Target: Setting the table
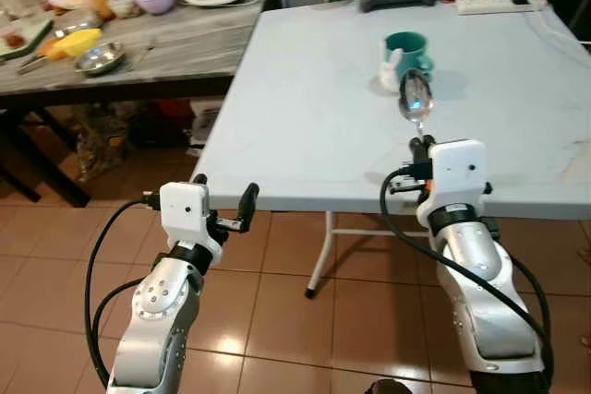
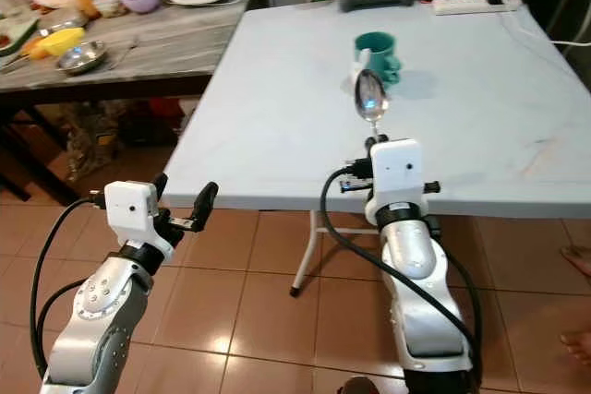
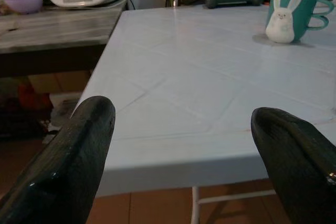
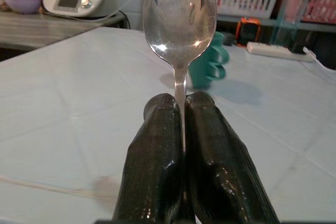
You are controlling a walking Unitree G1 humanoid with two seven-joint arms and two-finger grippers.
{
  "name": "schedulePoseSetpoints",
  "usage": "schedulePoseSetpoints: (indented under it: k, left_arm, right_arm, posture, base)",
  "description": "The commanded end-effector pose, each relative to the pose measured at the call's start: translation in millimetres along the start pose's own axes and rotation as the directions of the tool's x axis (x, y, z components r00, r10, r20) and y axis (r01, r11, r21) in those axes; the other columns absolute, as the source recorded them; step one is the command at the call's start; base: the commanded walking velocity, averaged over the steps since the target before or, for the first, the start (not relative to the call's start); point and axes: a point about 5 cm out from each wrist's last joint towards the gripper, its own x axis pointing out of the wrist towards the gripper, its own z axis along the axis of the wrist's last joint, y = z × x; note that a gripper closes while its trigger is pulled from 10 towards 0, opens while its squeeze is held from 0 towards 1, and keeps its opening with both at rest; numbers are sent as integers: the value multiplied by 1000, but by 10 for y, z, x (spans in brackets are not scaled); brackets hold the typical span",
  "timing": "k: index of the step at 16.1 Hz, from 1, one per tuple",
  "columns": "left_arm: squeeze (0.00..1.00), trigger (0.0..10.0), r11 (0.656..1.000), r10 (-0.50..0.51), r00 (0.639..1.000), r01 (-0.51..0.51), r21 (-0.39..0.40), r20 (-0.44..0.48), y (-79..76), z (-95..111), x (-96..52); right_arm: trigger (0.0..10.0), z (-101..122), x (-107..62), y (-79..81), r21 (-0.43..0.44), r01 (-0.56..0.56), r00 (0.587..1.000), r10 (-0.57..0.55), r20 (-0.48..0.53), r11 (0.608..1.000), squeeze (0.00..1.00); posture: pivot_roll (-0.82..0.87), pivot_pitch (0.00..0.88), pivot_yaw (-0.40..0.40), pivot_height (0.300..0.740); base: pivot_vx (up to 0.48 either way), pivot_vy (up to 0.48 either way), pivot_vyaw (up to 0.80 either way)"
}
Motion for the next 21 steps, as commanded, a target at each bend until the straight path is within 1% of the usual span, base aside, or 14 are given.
schedulePoseSetpoints:
  k: [1,7,19,21]
  left_arm:
    - [0,10000,1000,16,1000,-16,20,-4,75,2,-19]
    - [0,10000,1000,16,1000,-16,24,-5,74,-4,-23]
    - [0,10000,1000,11,1000,-11,18,7,16,3,-1]
    - [0,10000,1000,17,999,-18,19,28,11,28,-5]
  right_arm:
    - [10000,49,9,64,20,-18,1000,18,24,1000,0]
    - [10000,42,19,69,23,-19,1000,19,24,1000,0]
    - [10000,34,37,72,22,-18,999,17,30,1000,0]
    - [10000,36,32,74,20,-18,999,18,31,1000,0]
  posture:
    - [-306,147,179,740]
    - [-301,145,177,740]
    - [-297,138,179,740]
    - [-295,141,176,740]
  base:
    - [0,472,0]
    - [0,480,0]
    - [0,480,0]
    - [0,124,0]
